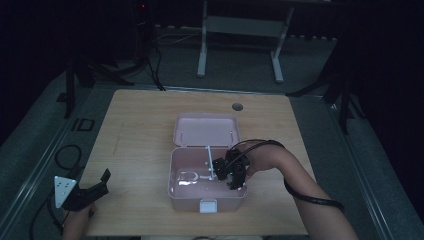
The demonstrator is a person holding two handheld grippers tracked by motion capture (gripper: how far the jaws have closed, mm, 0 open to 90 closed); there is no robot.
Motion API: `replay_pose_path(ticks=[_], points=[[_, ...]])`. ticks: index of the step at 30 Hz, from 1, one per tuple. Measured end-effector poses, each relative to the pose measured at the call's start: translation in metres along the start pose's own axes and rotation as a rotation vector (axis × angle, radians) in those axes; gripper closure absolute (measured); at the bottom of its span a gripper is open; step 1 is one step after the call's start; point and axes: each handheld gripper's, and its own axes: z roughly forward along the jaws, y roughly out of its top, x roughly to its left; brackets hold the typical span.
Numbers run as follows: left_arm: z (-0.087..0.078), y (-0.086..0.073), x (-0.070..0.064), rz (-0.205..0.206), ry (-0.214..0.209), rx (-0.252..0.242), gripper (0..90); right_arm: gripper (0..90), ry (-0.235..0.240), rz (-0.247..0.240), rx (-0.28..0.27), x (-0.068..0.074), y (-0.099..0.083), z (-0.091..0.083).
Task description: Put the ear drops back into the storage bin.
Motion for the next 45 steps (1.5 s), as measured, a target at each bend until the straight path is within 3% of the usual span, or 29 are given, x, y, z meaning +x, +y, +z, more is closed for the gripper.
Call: replay_pose_path(ticks=[23, 45], points=[[0.0, 0.0, 0.0, 0.002, -0.004, 0.0, 0.4, 59.7, 0.029, 0.01, 0.089, -0.014, 0.012, 0.053], [0.0, 0.0, -0.001, 0.003, -0.005, -0.001, 0.4, 59.4, 0.013, 0.048, 0.111, -0.013, 0.013, 0.062]])
